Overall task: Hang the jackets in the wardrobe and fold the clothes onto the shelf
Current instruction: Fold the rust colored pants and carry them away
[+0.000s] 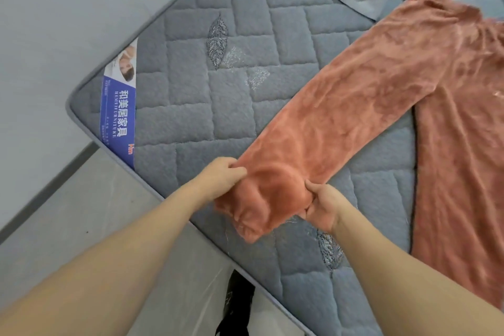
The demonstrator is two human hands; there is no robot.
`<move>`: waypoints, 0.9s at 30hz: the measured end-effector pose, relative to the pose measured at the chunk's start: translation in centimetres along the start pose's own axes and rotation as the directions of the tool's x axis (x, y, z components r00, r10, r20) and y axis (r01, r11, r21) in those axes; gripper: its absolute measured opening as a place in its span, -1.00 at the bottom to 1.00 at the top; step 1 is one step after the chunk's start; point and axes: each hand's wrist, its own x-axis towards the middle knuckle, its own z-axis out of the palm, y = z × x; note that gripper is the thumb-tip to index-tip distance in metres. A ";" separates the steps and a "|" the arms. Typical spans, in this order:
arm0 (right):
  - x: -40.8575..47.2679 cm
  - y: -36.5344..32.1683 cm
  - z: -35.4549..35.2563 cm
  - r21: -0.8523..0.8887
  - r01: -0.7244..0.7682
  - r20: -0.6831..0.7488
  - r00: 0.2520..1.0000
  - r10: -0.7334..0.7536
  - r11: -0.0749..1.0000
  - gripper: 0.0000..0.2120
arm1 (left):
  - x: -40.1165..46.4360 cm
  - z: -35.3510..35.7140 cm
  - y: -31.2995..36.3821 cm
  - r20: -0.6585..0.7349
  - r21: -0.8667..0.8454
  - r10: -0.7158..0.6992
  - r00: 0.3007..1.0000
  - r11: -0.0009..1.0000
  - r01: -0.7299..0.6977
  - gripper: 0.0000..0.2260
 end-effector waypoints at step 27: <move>-8.1 -9.9 0.6 -0.880 0.123 -0.004 0.964 -0.267 0.458 -0.83 | -11.4 11.0 9.5 0.484 0.302 0.187 0.855 0.881 -0.364 -0.62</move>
